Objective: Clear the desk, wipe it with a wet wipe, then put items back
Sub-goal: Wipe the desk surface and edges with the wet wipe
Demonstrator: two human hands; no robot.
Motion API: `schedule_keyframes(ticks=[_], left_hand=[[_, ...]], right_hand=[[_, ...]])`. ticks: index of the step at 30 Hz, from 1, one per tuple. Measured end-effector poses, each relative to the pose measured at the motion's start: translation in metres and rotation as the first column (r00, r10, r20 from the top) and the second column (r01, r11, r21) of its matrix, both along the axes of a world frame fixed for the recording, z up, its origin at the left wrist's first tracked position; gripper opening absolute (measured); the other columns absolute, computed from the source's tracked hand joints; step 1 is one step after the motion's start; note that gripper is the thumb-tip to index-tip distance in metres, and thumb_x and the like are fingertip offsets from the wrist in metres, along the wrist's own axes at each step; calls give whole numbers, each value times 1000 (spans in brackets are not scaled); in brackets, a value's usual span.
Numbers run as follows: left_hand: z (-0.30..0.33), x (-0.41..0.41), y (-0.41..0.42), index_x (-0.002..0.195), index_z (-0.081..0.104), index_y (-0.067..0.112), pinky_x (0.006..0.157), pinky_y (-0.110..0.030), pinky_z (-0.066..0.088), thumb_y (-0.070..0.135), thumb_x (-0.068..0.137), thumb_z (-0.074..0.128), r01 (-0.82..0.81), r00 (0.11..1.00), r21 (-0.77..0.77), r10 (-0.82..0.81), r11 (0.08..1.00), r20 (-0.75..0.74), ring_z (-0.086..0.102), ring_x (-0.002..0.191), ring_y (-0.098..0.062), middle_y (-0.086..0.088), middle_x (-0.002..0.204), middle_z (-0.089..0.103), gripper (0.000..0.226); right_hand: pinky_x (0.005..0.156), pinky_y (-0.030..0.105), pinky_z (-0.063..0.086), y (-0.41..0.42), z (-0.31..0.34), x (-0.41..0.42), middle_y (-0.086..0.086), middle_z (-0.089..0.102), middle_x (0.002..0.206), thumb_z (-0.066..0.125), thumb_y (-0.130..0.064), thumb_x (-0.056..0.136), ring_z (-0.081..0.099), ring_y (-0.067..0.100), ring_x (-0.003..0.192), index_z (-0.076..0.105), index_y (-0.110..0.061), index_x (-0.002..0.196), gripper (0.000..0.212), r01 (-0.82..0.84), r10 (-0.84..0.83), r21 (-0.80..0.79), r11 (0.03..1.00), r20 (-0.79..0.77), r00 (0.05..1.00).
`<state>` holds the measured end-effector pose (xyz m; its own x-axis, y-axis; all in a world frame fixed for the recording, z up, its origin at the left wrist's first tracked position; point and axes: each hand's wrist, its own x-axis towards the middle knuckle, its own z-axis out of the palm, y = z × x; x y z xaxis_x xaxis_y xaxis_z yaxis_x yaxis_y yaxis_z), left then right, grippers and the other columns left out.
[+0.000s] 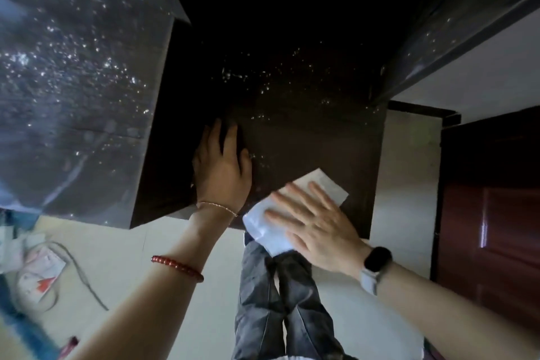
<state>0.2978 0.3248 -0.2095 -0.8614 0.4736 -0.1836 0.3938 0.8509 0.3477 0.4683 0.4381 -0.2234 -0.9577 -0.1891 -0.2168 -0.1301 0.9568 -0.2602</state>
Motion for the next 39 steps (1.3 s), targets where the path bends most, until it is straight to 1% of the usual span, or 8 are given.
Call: schedule_keyframes(ticks=[3,6,12,15,20,25,28,39], left_hand=[[-3,-12,8,133,40,7,106,-50,29,37,83,24,14,1000,41,-13,999,-12,33,130,-40,-23,141,36,61],[-7,-18,15,134,38,7,107,-51,26,32,86,31,10,1000,48,-9,999,-18,29,132,-41,-23,143,34,55],[-16,-26,17,128,45,4,97,-58,38,34,83,29,103,992,-38,-105,994,-71,40,124,-45,-26,134,44,56],[-18,-25,15,127,46,7,93,-56,40,35,82,33,111,988,-46,-115,993,-101,41,123,-43,-23,134,46,55],[-20,-25,14,128,45,11,90,-54,41,38,81,34,96,990,-23,-98,995,-103,39,125,-41,-20,136,45,55],[-20,-26,14,128,45,11,90,-54,41,39,81,34,85,993,-17,-86,996,-77,35,126,-39,-20,137,43,56],[-22,-26,16,128,45,12,91,-53,39,39,80,35,64,994,-10,-65,998,-85,31,127,-36,-19,137,43,56],[-20,-24,18,127,43,12,89,-54,41,38,78,36,62,993,-36,-65,997,-94,38,125,-42,-20,136,44,56]], right_hand=[[113,44,-4,60,-10,-71,-1,9,155,16,-38,94,-1,21,142,3,-33,143,51,341,-339,68,938,-39,940],[114,45,-11,65,-11,-118,-1,-4,156,8,-41,92,-11,22,142,-1,-30,144,54,709,-708,50,704,-29,706],[112,47,3,38,-6,-62,0,11,154,16,-42,95,2,23,142,11,-27,144,52,274,-273,76,959,-28,962],[114,41,-11,79,-5,-103,-1,-7,155,14,-39,96,-15,20,141,-7,-26,144,54,590,-591,57,805,-4,807],[113,47,-8,95,-5,-166,15,-5,155,33,-18,94,-9,32,141,9,-11,145,57,885,-888,-79,458,-1,459],[111,53,-11,52,-5,-133,1,1,156,10,-42,90,-10,30,141,11,-21,146,60,535,-532,39,844,-61,845],[114,42,-12,76,-6,-146,-1,-6,156,11,-45,93,-15,22,141,5,-24,146,57,537,-538,50,842,-2,843],[111,30,-9,78,2,-157,6,-6,156,30,-26,97,-11,21,142,4,-9,145,57,966,-975,-166,198,72,212]])
